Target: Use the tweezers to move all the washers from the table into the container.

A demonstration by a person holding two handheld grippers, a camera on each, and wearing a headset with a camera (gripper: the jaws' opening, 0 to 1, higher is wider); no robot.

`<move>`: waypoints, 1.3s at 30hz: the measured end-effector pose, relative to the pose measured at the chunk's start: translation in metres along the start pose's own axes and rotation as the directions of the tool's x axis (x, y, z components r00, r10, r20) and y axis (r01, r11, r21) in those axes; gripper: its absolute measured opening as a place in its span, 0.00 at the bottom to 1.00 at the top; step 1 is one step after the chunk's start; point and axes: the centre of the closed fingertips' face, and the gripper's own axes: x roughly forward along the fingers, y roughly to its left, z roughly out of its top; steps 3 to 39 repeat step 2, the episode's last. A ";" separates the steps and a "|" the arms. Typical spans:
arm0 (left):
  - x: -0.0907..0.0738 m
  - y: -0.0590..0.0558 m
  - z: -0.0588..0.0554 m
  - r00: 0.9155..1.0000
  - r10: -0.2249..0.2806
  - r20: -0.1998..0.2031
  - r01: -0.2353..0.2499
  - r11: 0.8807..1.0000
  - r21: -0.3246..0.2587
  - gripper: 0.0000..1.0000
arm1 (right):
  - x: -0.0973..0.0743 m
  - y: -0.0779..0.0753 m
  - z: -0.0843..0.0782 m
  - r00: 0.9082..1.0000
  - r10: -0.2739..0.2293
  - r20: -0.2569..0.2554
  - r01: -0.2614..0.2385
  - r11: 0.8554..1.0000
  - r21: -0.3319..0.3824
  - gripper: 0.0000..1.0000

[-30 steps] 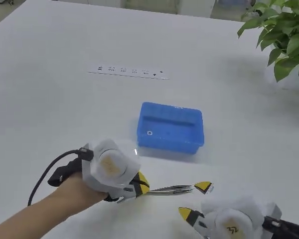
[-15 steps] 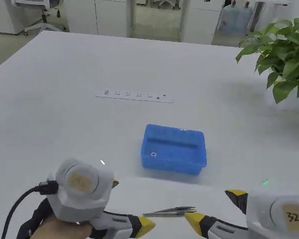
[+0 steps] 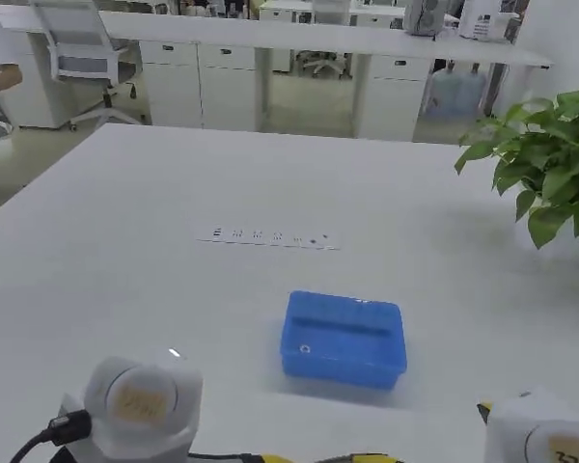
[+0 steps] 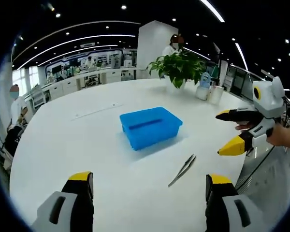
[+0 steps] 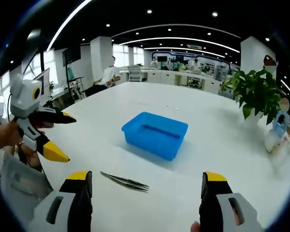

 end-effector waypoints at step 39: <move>-0.001 -0.002 0.001 1.000 0.001 0.008 -0.001 1.000 -0.004 0.99 | -0.001 0.001 -0.001 1.000 0.002 -0.002 -0.002 1.000 0.002 0.94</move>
